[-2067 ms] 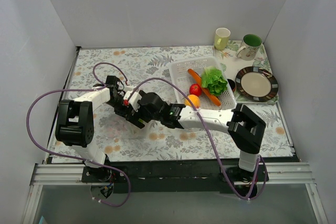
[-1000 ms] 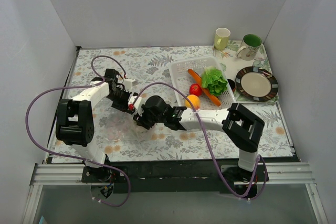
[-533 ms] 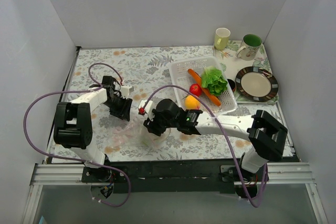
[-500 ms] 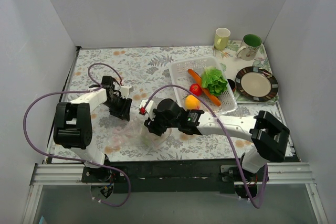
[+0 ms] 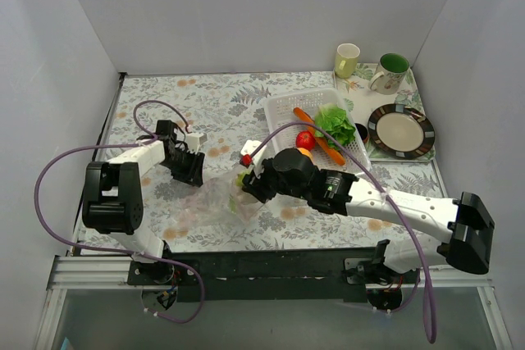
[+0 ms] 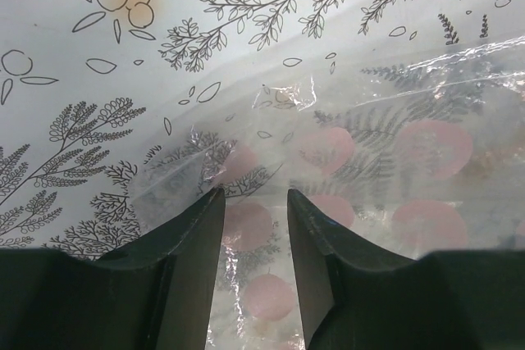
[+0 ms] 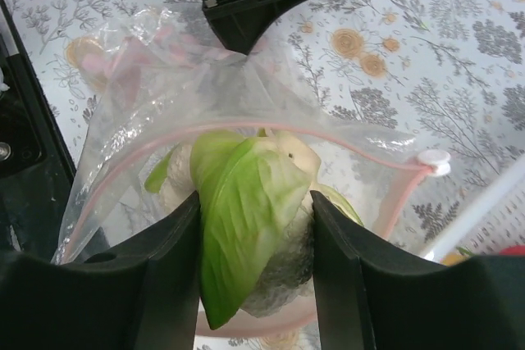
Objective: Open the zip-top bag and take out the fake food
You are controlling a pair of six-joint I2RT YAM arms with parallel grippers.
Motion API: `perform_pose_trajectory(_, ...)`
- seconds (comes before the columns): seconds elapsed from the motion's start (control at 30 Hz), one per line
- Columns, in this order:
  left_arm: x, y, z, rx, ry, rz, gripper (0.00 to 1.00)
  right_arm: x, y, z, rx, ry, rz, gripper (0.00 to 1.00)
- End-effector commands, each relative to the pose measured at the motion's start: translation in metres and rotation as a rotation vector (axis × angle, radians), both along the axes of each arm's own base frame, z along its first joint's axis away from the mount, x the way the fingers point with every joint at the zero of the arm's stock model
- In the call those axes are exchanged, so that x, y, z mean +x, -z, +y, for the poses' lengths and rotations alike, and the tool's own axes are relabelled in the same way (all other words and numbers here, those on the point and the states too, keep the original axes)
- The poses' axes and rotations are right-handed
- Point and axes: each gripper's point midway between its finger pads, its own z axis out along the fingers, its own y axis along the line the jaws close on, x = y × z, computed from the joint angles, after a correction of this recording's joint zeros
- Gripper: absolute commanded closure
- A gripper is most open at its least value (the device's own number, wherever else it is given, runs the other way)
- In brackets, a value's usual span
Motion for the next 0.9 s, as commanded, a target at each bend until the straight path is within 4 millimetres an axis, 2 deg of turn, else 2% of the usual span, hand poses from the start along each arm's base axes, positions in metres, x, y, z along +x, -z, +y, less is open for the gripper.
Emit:
perform_pose_trajectory(0.0, -0.037, 0.06, 0.04, 0.209, 0.024, 0.113, 0.62, 0.015, -0.02, -0.029, -0.017, 0.109, -0.08, 0.99)
perform_pose_trajectory(0.13, -0.044, 0.07, 0.047, 0.238, 0.022, 0.116, 0.62, 0.022, -0.029, -0.053, -0.048, 0.186, -0.119, 0.99)
perform_pose_trajectory(0.2, -0.044, 0.072, 0.052, 0.245, 0.012, 0.117, 0.62, 0.025, -0.042, -0.064, -0.03, 0.224, -0.145, 0.99)
perform_pose_trajectory(0.3, -0.037, 0.072, 0.055, 0.248, 0.002, 0.1, 0.62, 0.033, -0.063, -0.083, 0.004, 0.292, -0.192, 0.99)
perform_pose_trajectory(0.37, -0.025, 0.07, 0.068, 0.243, -0.059, 0.093, 0.62, 0.038, -0.079, -0.092, 0.05, 0.323, -0.212, 0.99)
perform_pose_trajectory(0.47, -0.016, 0.068, 0.074, 0.232, -0.099, 0.099, 0.62, 0.05, -0.09, -0.101, 0.066, 0.355, -0.233, 0.99)
perform_pose_trajectory(0.5, -0.007, 0.064, 0.078, 0.234, -0.112, 0.08, 0.62, 0.057, -0.092, -0.107, 0.06, 0.388, -0.247, 0.99)
perform_pose_trajectory(0.57, -0.001, 0.061, 0.082, 0.24, -0.126, 0.068, 0.62, 0.073, -0.097, -0.121, 0.037, 0.478, -0.295, 0.97)
perform_pose_trajectory(0.63, 0.009, 0.057, 0.091, 0.252, -0.147, 0.05, 0.63, 0.095, -0.101, -0.138, 0.022, 0.591, -0.332, 0.95)
perform_pose_trajectory(0.67, 0.013, 0.057, 0.094, 0.252, -0.157, 0.051, 0.63, 0.105, -0.095, -0.141, -0.004, 0.624, -0.328, 0.95)
perform_pose_trajectory(0.7, 0.019, 0.054, 0.102, 0.251, -0.177, 0.041, 0.63, 0.12, -0.097, -0.152, -0.002, 0.674, -0.317, 0.95)
perform_pose_trajectory(0.77, 0.024, 0.051, 0.11, 0.254, -0.192, 0.035, 0.63, 0.131, -0.087, -0.147, 0.003, 0.653, -0.271, 0.94)
perform_pose_trajectory(0.8, 0.03, 0.047, 0.119, 0.256, -0.219, 0.019, 0.62, 0.14, -0.087, -0.149, 0.016, 0.666, -0.256, 0.91)
perform_pose_trajectory(0.83, 0.032, 0.045, 0.123, 0.255, -0.229, 0.018, 0.61, 0.142, -0.085, -0.144, 0.023, 0.646, -0.24, 0.73)
perform_pose_trajectory(0.87, 0.035, 0.042, 0.126, 0.244, -0.24, 0.01, 0.6, 0.147, -0.075, -0.14, 0.0, 0.645, -0.217, 0.57)
